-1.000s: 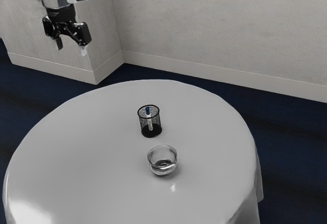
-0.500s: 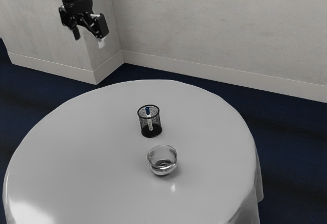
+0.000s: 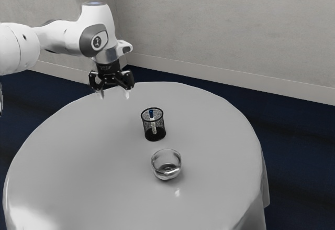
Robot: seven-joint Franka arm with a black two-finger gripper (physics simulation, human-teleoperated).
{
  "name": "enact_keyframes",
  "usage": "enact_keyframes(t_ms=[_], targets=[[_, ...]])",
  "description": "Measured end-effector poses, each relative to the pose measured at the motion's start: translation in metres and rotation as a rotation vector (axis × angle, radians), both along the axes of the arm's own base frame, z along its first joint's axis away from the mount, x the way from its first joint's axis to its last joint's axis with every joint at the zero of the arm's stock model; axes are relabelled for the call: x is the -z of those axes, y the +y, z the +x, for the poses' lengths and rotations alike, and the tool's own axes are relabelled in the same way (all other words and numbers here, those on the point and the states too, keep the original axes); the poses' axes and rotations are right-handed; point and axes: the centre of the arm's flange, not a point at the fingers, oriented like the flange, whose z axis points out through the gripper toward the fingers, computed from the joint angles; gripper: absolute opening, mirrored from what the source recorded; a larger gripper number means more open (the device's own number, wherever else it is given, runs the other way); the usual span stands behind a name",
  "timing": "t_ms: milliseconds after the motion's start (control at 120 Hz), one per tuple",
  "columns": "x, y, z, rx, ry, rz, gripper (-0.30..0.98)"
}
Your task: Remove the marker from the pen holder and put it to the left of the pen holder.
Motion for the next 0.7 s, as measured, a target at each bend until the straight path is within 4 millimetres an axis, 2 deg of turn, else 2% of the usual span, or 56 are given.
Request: enact_keyframes(t_ms=[67,167,250,317,417,475,533,625,700], targets=[[0.019,0.009,0.019,-0.035,-0.043,-0.001,0.69],[0.022,-0.016,0.032,-0.048,-0.109,0.018,0.69],[0.007,-0.023,0.029,-0.046,-0.134,0.038,0.68],[0.001,-0.016,0.024,-0.009,-0.103,0.058,0.69],[0.000,-0.012,0.024,0.240,-0.077,0.067,0.69],[0.006,-0.016,0.023,0.391,-0.050,0.068,0.69],[0.015,-0.043,0.023,0.591,-0.016,0.085,0.68],[0.045,-0.074,0.023,0.867,0.055,0.089,0.68],[0.054,-0.100,0.022,1.084,0.088,0.100,0.67]])
